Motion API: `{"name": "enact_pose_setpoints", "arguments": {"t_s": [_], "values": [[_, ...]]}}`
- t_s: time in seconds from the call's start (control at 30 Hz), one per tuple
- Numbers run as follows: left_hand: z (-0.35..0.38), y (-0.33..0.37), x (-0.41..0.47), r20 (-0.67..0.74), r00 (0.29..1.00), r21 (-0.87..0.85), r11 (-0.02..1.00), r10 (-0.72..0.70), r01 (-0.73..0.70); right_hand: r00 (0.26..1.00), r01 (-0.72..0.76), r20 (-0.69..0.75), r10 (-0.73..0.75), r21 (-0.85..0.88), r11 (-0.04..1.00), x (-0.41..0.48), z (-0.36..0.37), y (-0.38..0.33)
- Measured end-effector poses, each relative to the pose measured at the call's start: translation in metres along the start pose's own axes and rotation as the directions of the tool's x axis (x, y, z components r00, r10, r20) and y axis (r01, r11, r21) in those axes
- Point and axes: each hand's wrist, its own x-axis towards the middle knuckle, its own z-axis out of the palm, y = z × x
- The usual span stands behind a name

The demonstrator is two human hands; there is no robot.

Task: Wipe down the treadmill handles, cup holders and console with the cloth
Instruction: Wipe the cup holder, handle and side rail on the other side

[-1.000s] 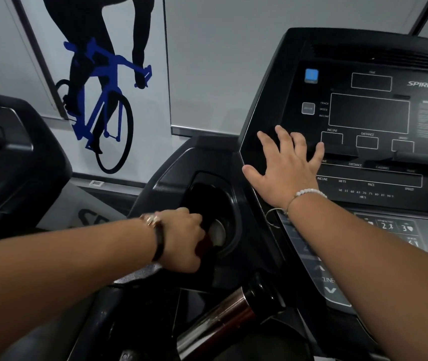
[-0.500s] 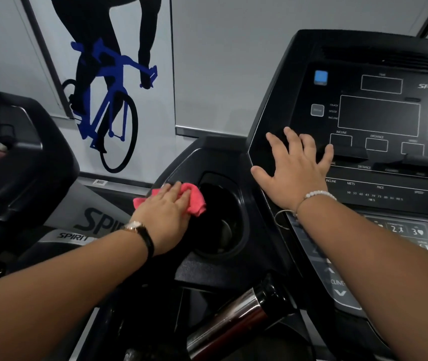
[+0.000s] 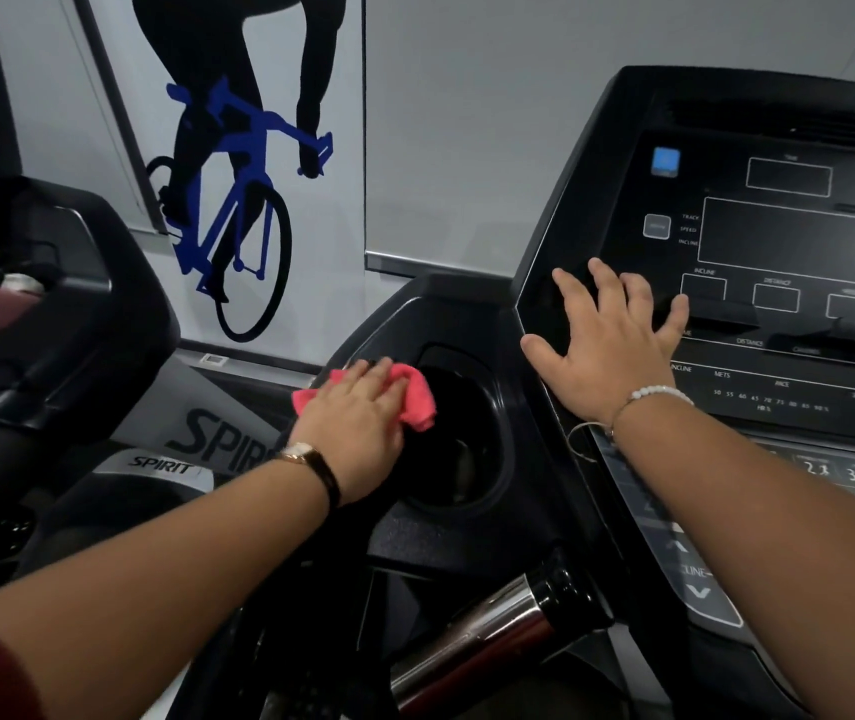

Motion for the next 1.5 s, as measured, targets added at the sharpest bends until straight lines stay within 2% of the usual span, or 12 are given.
{"name": "enact_pose_setpoints", "arguments": {"t_s": [0.13, 0.23, 0.4, 0.47, 0.6, 0.83, 0.97, 1.1, 1.17, 1.23, 1.37, 1.5], "values": [[0.002, 0.011, -0.043, -0.04, 0.967, -0.074, 0.964, 0.253, -0.255, 1.0, 0.002, -0.001, -0.002, 0.002, 1.0, 0.0, 0.0, 0.001], [0.005, -0.015, -0.06, -0.043, 0.956, -0.075, 0.953, 0.292, -0.294, 1.0, 0.001, -0.004, -0.001, 0.007, 1.0, 0.0, 0.0, 0.001], [0.008, -0.058, -0.028, 0.018, 0.995, -0.282, 0.954, -0.098, 0.099, 1.0, 0.003, -0.007, -0.003, 0.002, 1.0, 0.0, 0.0, 0.0], [0.008, -0.051, -0.018, 0.025, 0.985, -0.216, 0.961, -0.172, 0.173, 1.0, 0.002, -0.014, -0.002, 0.005, 1.0, -0.001, 0.0, 0.0], [0.003, -0.013, -0.039, -0.075, 0.991, -0.087, 0.99, 0.108, -0.114, 1.0, -0.007, -0.01, 0.007, -0.004, 1.0, 0.0, 0.0, 0.0], [0.007, -0.034, -0.081, -0.074, 0.904, -0.197, 0.883, 0.42, -0.427, 1.0, -0.002, 0.013, 0.002, 0.021, 1.0, -0.003, -0.004, 0.0], [0.004, -0.062, -0.073, -0.037, 0.99, -0.421, 0.897, 0.133, -0.136, 0.989, 0.11, -0.121, -0.086, 0.214, 0.971, -0.019, -0.014, 0.002], [0.014, -0.06, -0.063, -0.06, 0.989, -0.523, 0.848, -0.138, 0.087, 0.997, 0.07, 0.036, -0.073, 0.065, 0.995, -0.057, -0.026, 0.012], [0.014, -0.047, -0.068, -0.105, 0.988, -0.447, 0.893, -0.116, 0.057, 0.992, -0.007, 0.122, -0.001, 0.068, 0.998, -0.076, -0.025, 0.018], [0.009, -0.03, -0.077, -0.161, 0.985, -0.275, 0.956, 0.055, -0.098, 0.988, -0.028, 0.154, 0.013, 0.091, 0.995, -0.086, -0.022, 0.02], [0.006, -0.013, -0.106, -0.128, 0.946, -0.214, 0.923, 0.297, -0.319, 0.991, -0.027, 0.133, 0.009, 0.137, 0.99, -0.085, -0.019, 0.019], [0.007, -0.031, -0.086, -0.087, 0.992, -0.234, 0.966, 0.091, -0.109, 0.994, -0.008, 0.113, -0.01, 0.159, 0.987, -0.084, -0.017, 0.021]]}}
